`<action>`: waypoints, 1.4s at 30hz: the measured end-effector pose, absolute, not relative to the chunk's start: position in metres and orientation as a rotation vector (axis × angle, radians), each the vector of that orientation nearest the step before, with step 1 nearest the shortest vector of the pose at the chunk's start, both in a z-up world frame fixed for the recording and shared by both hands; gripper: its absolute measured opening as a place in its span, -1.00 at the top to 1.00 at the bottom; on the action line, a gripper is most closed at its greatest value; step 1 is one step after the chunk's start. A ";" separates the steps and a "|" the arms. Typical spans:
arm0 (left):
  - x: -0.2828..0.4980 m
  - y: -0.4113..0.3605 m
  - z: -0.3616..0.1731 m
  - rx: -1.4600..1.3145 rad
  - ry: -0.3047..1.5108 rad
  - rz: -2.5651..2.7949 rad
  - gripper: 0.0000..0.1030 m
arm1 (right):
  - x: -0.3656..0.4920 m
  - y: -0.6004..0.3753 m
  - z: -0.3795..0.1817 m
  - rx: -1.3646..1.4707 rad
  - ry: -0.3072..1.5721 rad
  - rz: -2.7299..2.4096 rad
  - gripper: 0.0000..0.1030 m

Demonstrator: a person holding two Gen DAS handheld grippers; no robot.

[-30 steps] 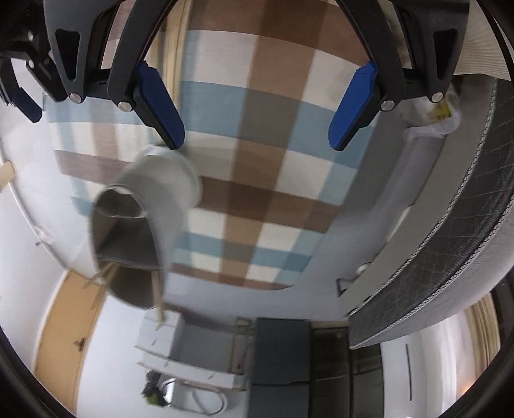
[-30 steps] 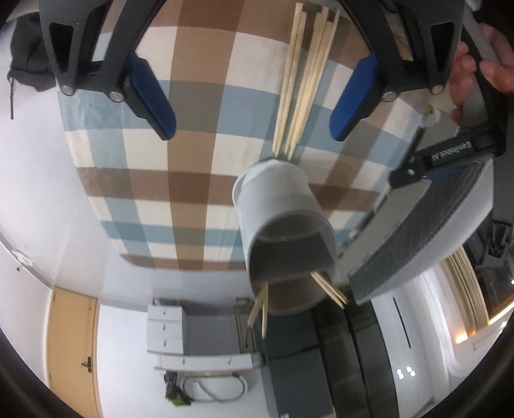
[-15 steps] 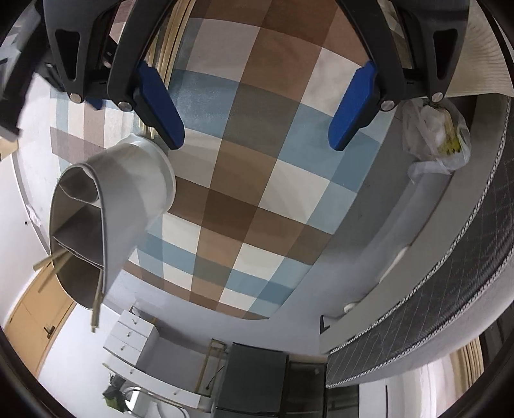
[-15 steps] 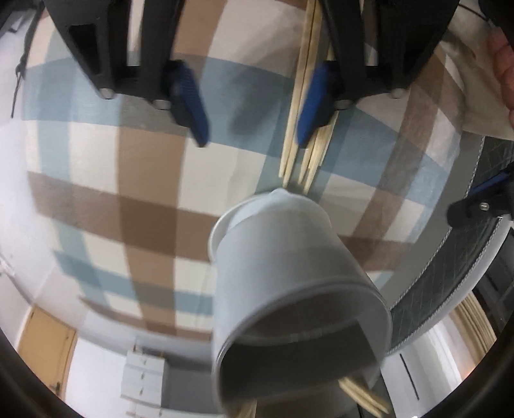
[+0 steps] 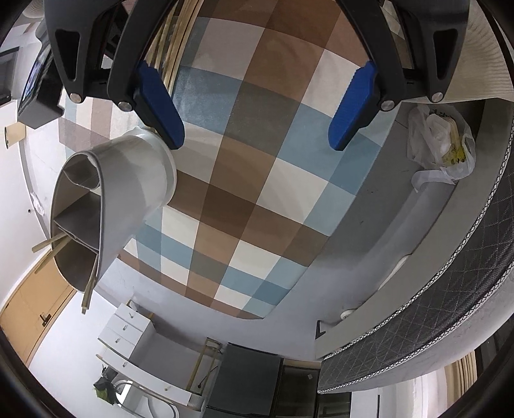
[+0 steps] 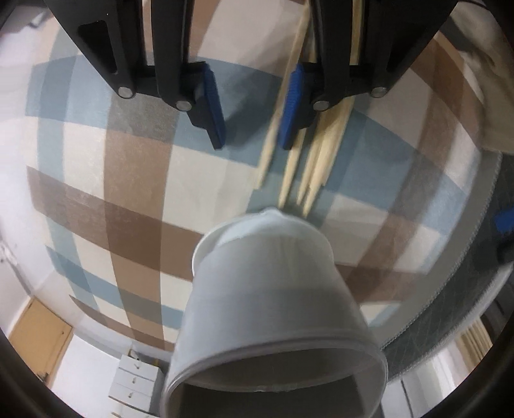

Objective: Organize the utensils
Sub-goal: 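Close the left and right tools on one wooden chopstick each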

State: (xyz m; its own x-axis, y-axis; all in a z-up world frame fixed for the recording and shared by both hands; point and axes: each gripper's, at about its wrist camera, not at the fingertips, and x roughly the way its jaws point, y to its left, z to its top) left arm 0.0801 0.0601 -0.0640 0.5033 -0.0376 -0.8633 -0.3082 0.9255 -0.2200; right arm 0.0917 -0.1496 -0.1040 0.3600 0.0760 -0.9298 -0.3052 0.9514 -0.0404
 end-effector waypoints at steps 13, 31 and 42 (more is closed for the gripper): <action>0.078 0.073 -0.066 -0.415 1.046 0.182 -0.71 | 0.112 -0.142 -0.104 -0.215 1.148 0.237 0.44; 0.079 0.005 -0.112 -0.195 1.240 -0.073 -0.71 | 0.082 -0.244 -0.054 0.308 1.025 0.194 0.93; 0.068 -0.019 -0.122 -0.115 1.246 -0.076 -0.71 | 0.073 -0.257 -0.037 0.435 0.954 0.237 0.93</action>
